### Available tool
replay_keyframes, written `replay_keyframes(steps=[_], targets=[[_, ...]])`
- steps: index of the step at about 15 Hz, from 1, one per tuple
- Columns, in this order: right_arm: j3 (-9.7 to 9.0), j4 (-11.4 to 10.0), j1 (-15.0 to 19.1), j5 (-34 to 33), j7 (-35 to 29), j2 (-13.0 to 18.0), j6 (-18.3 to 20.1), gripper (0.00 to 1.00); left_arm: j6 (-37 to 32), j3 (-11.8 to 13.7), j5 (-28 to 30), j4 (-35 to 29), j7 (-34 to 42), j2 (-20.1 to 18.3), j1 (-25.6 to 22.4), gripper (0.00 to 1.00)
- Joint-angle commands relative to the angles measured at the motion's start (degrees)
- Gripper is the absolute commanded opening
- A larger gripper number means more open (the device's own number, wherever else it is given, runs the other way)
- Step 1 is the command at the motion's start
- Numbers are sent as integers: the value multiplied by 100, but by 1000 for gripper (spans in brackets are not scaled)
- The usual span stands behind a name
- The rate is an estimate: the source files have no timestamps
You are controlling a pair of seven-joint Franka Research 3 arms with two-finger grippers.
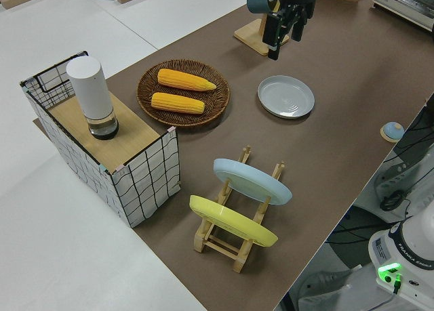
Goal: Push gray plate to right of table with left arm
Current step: 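Move the left gripper toward the gray plate's edge nearest the robot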
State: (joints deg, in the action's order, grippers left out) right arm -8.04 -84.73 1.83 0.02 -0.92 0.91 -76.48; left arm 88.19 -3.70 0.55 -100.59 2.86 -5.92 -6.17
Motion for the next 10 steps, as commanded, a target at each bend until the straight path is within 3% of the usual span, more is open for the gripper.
replay_keyframes(steps=[1,5,10], targets=[[-92,53,115,25,-75,14,89,983,426,-17,243,-723,-13,-436,81,1000],[-92,53,107,25,-66,14,89,983,1093,-114,524,-1663,-13,-814,99,998],[-92,53,116,25,-66,14,89,983,1919,-438,692,-2376,-434,-876,213,998]])
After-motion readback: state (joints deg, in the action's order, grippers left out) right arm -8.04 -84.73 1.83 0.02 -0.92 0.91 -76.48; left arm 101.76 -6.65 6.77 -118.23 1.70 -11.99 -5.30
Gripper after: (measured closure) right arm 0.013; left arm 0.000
